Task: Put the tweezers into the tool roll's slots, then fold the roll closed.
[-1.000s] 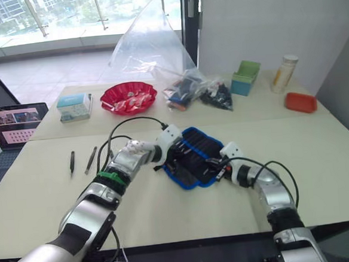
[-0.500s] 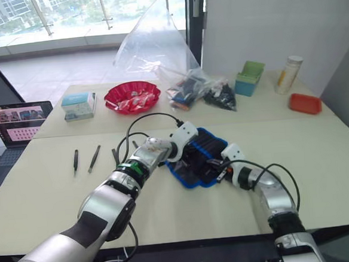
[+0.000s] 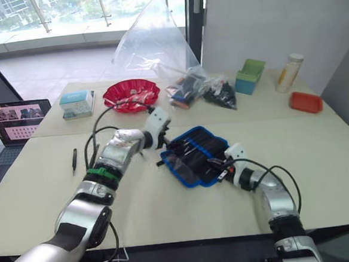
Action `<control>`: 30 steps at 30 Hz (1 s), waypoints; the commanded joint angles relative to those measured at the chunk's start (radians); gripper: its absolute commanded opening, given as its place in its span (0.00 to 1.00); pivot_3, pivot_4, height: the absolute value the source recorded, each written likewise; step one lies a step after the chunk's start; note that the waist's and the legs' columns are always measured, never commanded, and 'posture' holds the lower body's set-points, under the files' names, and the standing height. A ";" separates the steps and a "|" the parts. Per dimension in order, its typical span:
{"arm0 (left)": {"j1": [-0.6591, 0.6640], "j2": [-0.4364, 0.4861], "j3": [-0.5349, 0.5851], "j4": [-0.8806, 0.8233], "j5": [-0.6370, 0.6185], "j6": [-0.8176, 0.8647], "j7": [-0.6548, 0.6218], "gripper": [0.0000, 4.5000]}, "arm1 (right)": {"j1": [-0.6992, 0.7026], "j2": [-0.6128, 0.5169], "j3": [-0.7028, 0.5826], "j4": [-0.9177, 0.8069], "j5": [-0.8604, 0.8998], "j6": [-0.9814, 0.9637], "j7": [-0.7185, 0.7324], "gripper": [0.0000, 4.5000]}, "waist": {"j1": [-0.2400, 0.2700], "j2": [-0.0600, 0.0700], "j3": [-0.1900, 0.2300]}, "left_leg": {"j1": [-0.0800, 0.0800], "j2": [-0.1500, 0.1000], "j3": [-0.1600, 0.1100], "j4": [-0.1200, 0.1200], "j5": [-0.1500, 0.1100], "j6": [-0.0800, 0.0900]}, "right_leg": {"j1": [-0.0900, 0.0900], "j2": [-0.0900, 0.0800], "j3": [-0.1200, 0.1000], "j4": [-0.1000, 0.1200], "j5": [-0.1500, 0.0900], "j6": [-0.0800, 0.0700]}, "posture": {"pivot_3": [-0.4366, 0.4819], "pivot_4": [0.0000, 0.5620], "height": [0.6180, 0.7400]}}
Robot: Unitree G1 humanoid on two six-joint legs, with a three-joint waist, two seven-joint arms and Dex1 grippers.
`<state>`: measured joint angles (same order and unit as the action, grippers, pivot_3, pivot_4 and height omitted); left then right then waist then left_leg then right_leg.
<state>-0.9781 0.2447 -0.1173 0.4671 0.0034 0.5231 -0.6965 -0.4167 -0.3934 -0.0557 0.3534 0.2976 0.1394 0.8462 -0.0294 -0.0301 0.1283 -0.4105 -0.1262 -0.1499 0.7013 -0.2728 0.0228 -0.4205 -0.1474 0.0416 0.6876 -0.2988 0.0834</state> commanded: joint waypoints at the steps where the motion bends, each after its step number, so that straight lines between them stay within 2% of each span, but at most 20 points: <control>1: 0.100 0.060 0.091 -0.238 -0.074 0.035 0.000 0.99 | 0.010 -0.015 -0.052 -0.084 0.067 0.018 0.021 0.00 | -0.011 0.000 0.000 | 0.000 0.000 0.000 0.000 0.000 0.000 | 0.000 0.000 0.000 0.000 0.000 0.000 | 0.48 0.27 1.00; 9: 0.439 0.212 0.254 -0.489 -0.154 -0.023 0.023 0.99 | -0.016 -0.030 -0.059 -0.054 0.076 0.019 0.035 0.00 | -0.022 0.001 0.000 | 0.004 0.001 0.001 -0.004 0.001 -0.001 | 0.000 0.000 0.000 -0.002 0.000 0.000 | 0.48 0.27 1.00; 14: 0.633 0.234 0.394 -0.595 -0.211 -0.019 0.088 0.99 | -0.034 -0.025 -0.013 0.058 0.025 -0.022 0.060 0.00 | -0.012 0.001 0.000 | 0.005 0.000 0.000 -0.003 0.001 -0.001 | 0.001 0.000 -0.001 -0.004 0.000 0.000 | 0.48 0.27 1.00; 17: 0.837 0.229 0.495 -0.665 -0.225 -0.137 0.093 0.99 | -0.058 -0.033 0.001 0.162 -0.031 -0.075 0.031 0.00 | -0.018 0.002 0.000 | 0.006 0.001 0.002 -0.004 0.001 -0.001 | 0.001 0.000 0.000 -0.005 0.000 0.000 | 0.48 0.27 1.00; 21: 1.074 0.155 0.641 -0.708 -0.360 -0.233 0.059 0.99 | -0.066 -0.030 -0.006 0.198 -0.027 -0.102 0.051 0.00 | -0.010 0.002 0.000 | 0.010 0.002 0.004 -0.007 0.001 -0.001 | 0.004 0.000 -0.001 -0.007 0.000 -0.001 | 0.48 0.27 1.00; 24: 1.234 0.115 0.702 -0.697 -0.394 -0.324 0.037 0.99 | -0.067 -0.028 -0.005 0.211 -0.027 -0.112 0.060 0.00 | -0.006 0.002 0.000 | 0.013 0.001 0.004 -0.006 0.000 -0.001 | 0.007 0.000 -0.001 -0.009 0.001 -0.002 | 0.48 0.27 1.00; 30: 1.417 0.019 0.813 -0.647 -0.484 -0.457 0.047 0.99 | -0.056 -0.024 -0.003 0.204 -0.024 -0.119 0.072 0.00 | 0.013 0.003 0.001 | 0.029 0.003 0.008 -0.015 -0.006 0.008 | 0.021 0.000 0.000 -0.023 0.001 -0.002 | 0.48 0.27 1.00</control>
<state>0.4313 0.2649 0.6561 -0.1653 -0.4381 0.1030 -0.6518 -0.4859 -0.4201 -0.0572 0.5631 0.2771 0.0248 0.9135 -0.0161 -0.0273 0.1290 -0.3810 -0.1235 -0.1414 0.6849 -0.2787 0.0319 -0.3995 -0.1472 0.0417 0.6642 -0.2978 0.0815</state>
